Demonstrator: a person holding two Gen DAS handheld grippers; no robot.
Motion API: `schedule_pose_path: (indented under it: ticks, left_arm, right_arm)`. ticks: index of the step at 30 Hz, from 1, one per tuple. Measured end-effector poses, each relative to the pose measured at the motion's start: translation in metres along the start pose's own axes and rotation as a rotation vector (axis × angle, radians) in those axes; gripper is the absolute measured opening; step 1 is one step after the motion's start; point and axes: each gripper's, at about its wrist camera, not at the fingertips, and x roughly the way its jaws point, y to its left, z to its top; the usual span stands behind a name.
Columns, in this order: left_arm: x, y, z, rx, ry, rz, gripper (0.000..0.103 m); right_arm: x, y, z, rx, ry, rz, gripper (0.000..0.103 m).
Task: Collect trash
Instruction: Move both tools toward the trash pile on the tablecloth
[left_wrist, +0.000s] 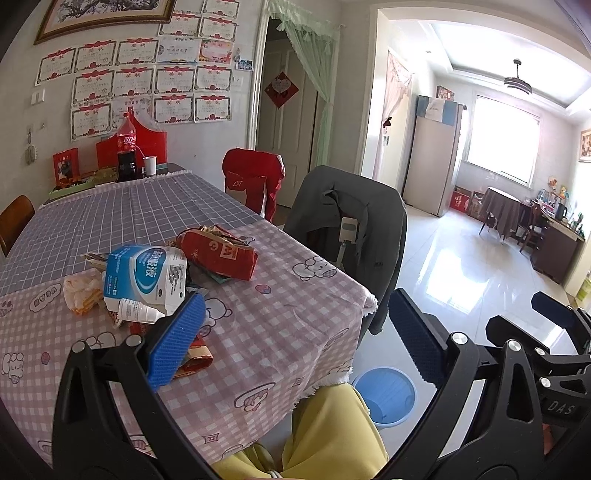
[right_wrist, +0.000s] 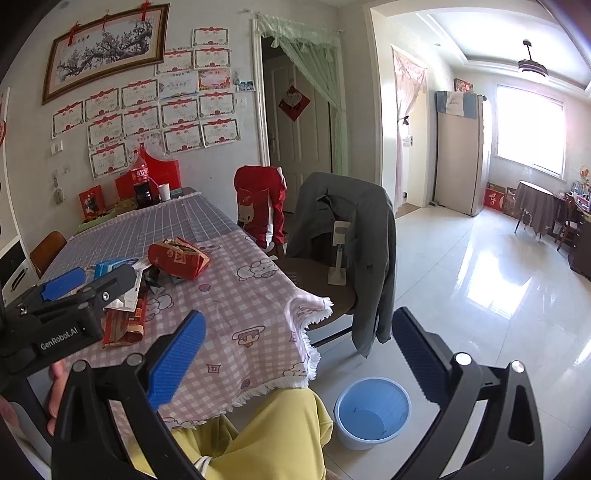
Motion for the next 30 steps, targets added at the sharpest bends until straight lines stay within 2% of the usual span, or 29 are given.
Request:
schedule_pose_path:
  ticks: [6, 14, 24, 30]
  left_arm:
    - [0.003, 0.011, 0.0, -0.014, 0.013, 0.02, 0.097]
    - [0.009, 0.05, 0.0, -0.079, 0.043, 0.114, 0.097]
    - [0.008, 0.131, -0.009, -0.202, 0.097, 0.29, 0.097]
    - [0.01, 0.184, -0.029, -0.291, 0.182, 0.39, 0.097]
  right_arm:
    - [0.008, 0.013, 0.002, -0.021, 0.018, 0.029, 0.099]
    - [0.036, 0.049, 0.01, -0.069, 0.068, 0.12, 0.099]
    - [0.083, 0.129, 0.017, -0.151, 0.158, 0.313, 0.099]
    - [0.119, 0.189, 0.007, -0.221, 0.263, 0.42, 0.099]
